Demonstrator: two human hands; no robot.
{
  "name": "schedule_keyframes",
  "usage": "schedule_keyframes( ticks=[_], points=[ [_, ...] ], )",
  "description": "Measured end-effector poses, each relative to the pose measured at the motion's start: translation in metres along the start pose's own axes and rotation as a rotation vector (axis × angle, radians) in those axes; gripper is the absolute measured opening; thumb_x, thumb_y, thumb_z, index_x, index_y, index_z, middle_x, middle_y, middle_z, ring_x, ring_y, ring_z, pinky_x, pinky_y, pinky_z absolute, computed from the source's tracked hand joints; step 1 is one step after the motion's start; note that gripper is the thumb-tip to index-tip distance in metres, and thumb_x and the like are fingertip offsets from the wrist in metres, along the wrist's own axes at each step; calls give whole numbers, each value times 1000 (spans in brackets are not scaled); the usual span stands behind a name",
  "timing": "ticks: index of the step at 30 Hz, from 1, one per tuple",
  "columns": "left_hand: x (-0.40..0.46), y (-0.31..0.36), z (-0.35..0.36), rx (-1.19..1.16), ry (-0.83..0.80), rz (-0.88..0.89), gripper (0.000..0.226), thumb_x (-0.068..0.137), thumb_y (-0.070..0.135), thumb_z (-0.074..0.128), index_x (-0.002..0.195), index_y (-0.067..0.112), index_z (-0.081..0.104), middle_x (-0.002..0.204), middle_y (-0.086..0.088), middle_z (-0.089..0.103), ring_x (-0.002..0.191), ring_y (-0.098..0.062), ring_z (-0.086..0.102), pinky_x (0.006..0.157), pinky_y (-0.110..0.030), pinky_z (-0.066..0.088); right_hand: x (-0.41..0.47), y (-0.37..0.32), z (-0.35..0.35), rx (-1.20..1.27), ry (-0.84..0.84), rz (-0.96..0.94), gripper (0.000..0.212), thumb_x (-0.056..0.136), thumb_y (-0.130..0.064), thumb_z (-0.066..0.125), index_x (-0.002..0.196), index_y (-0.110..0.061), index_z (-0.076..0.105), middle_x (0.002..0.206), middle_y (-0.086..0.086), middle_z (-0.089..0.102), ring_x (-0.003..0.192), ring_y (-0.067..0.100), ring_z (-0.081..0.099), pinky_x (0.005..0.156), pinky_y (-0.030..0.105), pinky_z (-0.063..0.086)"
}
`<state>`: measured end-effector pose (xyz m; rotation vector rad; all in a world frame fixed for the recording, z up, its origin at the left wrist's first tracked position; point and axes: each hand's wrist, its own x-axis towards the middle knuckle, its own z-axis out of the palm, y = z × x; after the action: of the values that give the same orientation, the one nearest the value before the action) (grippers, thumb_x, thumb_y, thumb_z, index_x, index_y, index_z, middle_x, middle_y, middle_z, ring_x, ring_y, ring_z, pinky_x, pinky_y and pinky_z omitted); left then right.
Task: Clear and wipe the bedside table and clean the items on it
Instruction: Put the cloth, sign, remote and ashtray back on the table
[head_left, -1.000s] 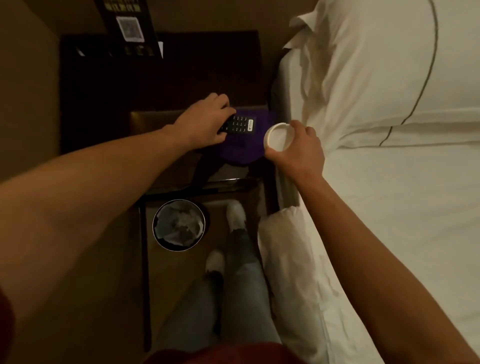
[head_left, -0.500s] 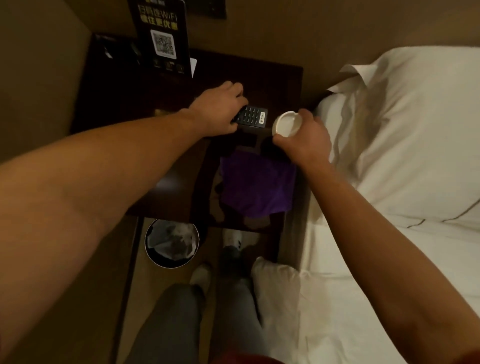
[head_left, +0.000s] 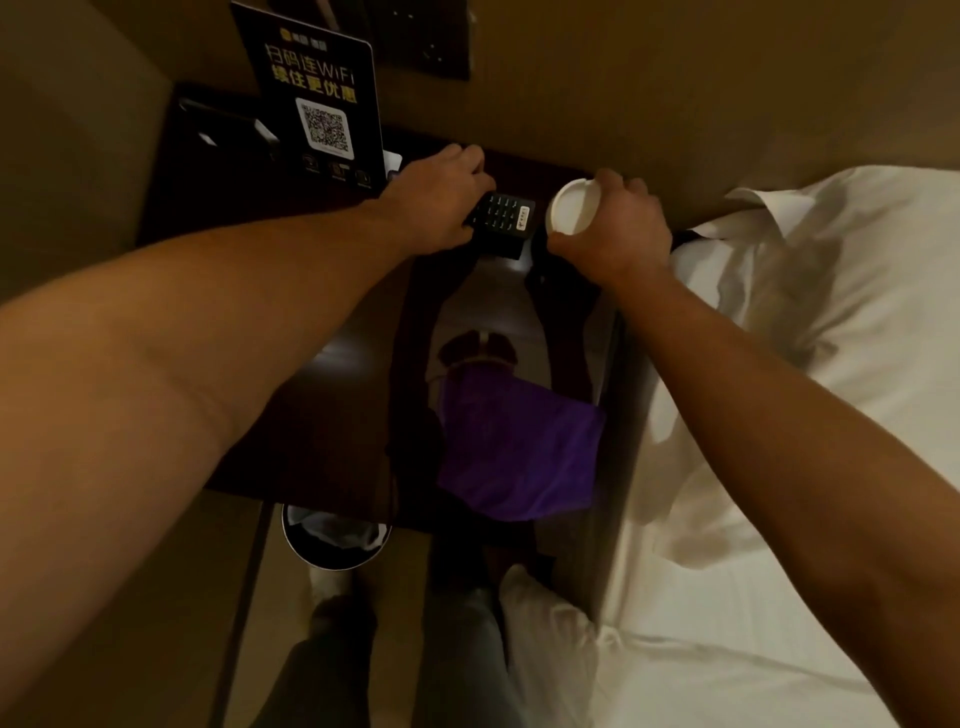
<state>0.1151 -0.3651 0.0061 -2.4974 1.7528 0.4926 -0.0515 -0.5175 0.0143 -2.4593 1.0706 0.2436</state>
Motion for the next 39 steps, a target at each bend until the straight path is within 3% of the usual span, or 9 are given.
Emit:
schedule_keyframes(
  ticks=[29,39],
  points=[
    [43,-7,7,-11,-83,19,53,88,20,73,136,6,58,131,-16,49,120,-33,49,86,-45,48,38,7,17,-140,-59,-37,87,75,-49,85,147,-20,45,142,12,50,132,37,46,89,49,51],
    [39,-7,10,-34,-80,1,59,89,22,73,142,8,52,134,-15,47,123,-32,47,89,-45,48,36,6,17,-147,-63,-2,87,77,-49,83,147,-18,43,144,15,48,132,39,46,96,52,50]
  ],
)
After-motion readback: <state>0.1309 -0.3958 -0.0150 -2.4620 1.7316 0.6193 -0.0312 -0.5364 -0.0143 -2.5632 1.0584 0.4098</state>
